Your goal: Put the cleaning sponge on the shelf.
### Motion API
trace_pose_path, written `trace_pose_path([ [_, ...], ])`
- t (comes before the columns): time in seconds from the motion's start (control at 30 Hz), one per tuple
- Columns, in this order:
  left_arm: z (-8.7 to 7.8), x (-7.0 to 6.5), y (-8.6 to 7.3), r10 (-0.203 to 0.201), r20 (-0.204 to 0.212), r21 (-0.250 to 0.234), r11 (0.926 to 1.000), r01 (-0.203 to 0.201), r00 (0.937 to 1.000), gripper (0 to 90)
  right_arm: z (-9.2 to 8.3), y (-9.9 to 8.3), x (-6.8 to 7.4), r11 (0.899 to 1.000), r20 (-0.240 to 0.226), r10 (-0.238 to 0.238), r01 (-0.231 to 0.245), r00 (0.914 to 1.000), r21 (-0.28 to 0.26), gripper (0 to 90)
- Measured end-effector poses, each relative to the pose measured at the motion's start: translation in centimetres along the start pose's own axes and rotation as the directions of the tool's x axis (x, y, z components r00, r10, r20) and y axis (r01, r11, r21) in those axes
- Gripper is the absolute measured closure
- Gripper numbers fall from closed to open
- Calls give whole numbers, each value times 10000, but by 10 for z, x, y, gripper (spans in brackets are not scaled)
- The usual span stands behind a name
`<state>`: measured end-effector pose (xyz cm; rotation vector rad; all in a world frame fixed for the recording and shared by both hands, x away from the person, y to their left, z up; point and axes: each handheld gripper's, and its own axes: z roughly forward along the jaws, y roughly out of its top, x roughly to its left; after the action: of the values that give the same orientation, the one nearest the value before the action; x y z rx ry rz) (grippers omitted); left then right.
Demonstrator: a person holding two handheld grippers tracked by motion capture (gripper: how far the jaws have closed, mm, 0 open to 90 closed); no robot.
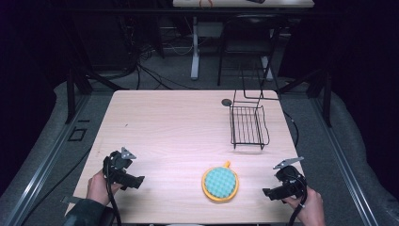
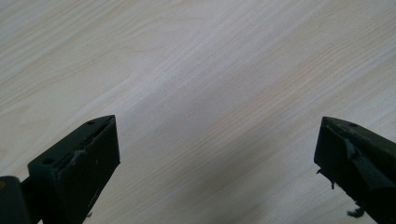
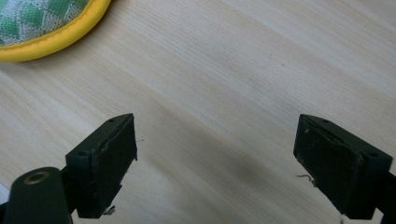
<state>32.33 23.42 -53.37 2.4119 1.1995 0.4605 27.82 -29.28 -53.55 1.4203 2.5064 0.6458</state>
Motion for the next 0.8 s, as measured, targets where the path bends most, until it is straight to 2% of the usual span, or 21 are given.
trace_pose_path([
  [0.13, 0, 0, 0, 20, 1, 47, 10000, -20, 10000, 3, 0, 1, 0, 9998, -81, -115, 116, 9999, 153, 131],
  [0.5, 1, 1, 1, -25, 21, 66, 10000, 25, 10000, 3, 3, 3, 2, 9999, -673, -118, 126, 9977, 101, 156],
  [0.53, 1, 1, 1, -90, 22, 87, 9999, 90, 10000, 3, 4, 5, 4, 10000, -933, -39, 43, 9956, 42, 165],
  [0.8, -1, 3, -2, -107, 107, 71, 9999, 106, 9999, 3, 9, 17, 6, 9998, -1420, -176, 181, 9897, 21, 170],
])
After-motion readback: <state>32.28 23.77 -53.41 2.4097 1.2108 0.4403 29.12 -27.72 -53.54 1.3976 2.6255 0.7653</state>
